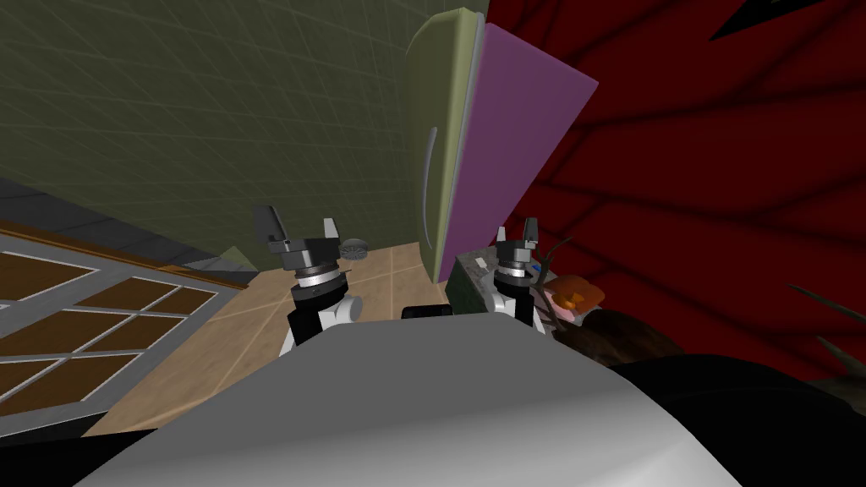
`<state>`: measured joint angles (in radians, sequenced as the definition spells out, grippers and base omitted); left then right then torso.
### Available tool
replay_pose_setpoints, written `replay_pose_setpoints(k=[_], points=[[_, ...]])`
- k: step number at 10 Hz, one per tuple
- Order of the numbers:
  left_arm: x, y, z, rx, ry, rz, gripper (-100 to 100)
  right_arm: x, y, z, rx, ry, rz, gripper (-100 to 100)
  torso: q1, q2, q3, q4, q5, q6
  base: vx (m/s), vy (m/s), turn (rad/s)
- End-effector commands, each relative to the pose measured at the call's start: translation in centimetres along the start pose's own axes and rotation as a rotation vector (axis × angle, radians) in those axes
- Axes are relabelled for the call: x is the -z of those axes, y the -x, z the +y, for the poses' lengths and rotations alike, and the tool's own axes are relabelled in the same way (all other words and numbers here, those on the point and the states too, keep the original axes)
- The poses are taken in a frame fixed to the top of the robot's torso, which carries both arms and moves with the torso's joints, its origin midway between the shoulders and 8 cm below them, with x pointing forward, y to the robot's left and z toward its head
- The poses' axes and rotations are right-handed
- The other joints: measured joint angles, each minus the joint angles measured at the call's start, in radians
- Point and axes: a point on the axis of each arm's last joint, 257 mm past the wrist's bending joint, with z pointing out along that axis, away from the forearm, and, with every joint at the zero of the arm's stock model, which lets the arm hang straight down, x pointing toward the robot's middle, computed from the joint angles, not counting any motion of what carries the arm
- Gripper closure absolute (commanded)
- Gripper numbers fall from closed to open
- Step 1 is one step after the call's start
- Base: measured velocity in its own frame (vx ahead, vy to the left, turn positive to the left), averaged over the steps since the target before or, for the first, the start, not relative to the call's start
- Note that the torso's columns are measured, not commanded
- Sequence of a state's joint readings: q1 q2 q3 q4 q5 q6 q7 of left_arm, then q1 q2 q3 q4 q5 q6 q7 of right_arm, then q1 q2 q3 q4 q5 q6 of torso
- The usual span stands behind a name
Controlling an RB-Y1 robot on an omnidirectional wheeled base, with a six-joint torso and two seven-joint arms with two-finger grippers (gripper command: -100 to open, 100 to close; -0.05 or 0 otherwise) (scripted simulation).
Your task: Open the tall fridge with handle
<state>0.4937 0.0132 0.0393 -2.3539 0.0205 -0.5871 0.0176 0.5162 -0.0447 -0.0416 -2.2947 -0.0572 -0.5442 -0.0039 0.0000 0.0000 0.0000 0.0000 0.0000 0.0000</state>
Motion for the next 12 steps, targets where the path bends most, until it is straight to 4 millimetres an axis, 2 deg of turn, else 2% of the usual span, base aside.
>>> replay_pose_setpoints(k=[1, 9, 10, 12], points=[[0.00, 0.00, 0.00, 0.000, 0.000, 0.000, 0, 0.00, 0.00, 0.00, 0.000, 0.000, 0.000, 0, 0.000, 0.040, -0.082, 0.041, 0.000, 0.000, 0.000, 0.000, 0.000], [-0.01, 0.00, -0.02, 0.000, 0.000, 0.000, 0, -0.01, 0.00, 0.02, 0.000, 0.000, 0.000, 0, 0.000, 0.618, -1.234, 0.617, 0.000, 0.000, 0.000, 0.000, 0.000], [-0.01, 0.00, -0.02, 0.000, 0.000, 0.000, 0, 0.11, -0.33, -0.20, 0.060, 0.000, 0.038, -100, 0.000, 0.691, -1.382, 0.691, 0.000, 0.000, 0.024, 0.019, -0.005], [0.01, 0.00, 0.01, 0.000, 0.000, 0.000, 0, 0.29, -0.54, -0.44, 0.139, 0.004, 0.072, -100, 0.001, 0.732, -1.472, 0.733, 0.000, 0.000, 0.051, 0.039, -0.007]])
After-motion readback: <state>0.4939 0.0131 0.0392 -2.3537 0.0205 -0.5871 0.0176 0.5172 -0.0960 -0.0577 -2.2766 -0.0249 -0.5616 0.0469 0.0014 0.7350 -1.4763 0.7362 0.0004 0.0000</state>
